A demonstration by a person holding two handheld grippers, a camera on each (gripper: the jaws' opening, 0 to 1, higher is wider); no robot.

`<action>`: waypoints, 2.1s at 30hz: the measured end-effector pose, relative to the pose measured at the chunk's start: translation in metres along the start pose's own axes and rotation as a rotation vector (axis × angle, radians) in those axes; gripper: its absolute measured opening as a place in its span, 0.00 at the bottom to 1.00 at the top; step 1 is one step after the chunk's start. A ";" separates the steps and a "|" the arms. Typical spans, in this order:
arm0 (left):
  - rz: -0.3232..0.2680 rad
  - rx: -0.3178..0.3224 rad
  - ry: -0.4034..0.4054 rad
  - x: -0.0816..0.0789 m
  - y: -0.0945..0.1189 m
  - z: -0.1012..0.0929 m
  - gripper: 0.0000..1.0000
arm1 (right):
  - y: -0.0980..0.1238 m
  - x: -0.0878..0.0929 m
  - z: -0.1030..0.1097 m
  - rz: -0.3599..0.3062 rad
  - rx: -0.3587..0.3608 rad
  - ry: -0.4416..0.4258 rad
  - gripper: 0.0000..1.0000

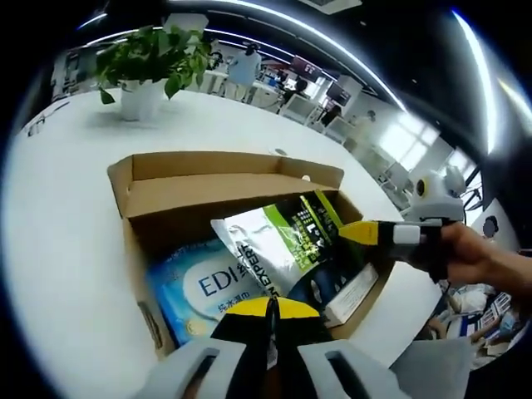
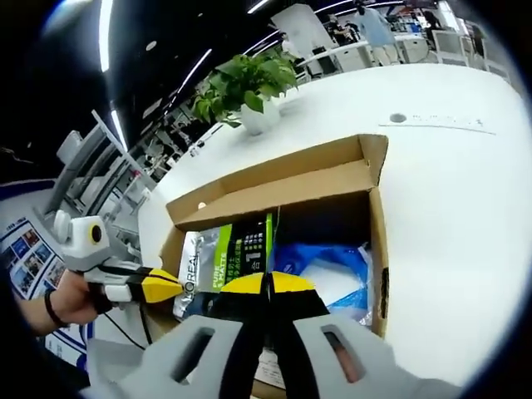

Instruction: Operate the shoe box by opening the lid, removing the specified soft item, and placing it in the target area until the item is outside and the box remains undamaged.

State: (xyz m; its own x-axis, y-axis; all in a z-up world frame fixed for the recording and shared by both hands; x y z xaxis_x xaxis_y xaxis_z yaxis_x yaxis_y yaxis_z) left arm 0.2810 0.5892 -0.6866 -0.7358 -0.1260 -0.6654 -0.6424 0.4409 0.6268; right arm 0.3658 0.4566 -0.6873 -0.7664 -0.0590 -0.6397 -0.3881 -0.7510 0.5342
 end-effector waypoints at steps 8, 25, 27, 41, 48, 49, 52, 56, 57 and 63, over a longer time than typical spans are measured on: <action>-0.021 0.014 -0.025 -0.012 0.000 -0.012 0.00 | 0.017 -0.013 0.002 -0.065 -0.008 -0.012 0.00; -0.048 0.046 -0.068 -0.029 0.001 -0.034 0.00 | 0.062 -0.024 0.007 -0.183 -0.025 -0.056 0.00; -0.048 0.053 -0.079 -0.030 0.001 -0.040 0.00 | 0.068 -0.024 0.007 -0.197 -0.026 -0.065 0.00; -0.045 0.133 -0.171 -0.051 -0.013 -0.087 0.00 | 0.117 -0.024 -0.020 -0.299 0.023 -0.137 0.00; -0.030 0.175 -0.201 -0.059 -0.027 -0.107 0.00 | 0.143 -0.020 -0.036 -0.341 0.048 -0.170 0.00; -0.026 0.182 -0.202 -0.059 -0.029 -0.110 0.00 | 0.148 -0.019 -0.039 -0.357 0.052 -0.188 0.00; -0.012 0.201 -0.225 -0.057 -0.034 -0.124 0.00 | 0.157 -0.013 -0.046 -0.380 0.060 -0.217 0.00; 0.008 0.220 -0.251 -0.053 -0.040 -0.137 0.00 | 0.169 -0.006 -0.056 -0.393 0.084 -0.237 0.00; 0.014 0.227 -0.258 -0.053 -0.043 -0.140 0.00 | 0.173 -0.005 -0.058 -0.403 0.086 -0.246 0.00; 0.042 0.259 -0.290 -0.049 -0.055 -0.160 0.00 | 0.192 0.001 -0.071 -0.434 0.110 -0.266 0.00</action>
State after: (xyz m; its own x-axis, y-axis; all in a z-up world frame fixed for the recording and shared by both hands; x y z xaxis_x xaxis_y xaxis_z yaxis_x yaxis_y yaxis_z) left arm 0.3185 0.4291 -0.6234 -0.6449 0.1371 -0.7519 -0.5107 0.6545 0.5574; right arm 0.3269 0.2659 -0.6245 -0.6214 0.4224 -0.6599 -0.7393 -0.5950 0.3153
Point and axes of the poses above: the point that each gripper's makers call its tool centre point, and the gripper's own axes: y roughly backward along the fingers, z roughly to its left, x roughly out of its underside, the point moved 3 cm from there along y, roughly backward along the fingers, and after that the axes turned 2 degrees about -y, right-handed, at the moved point
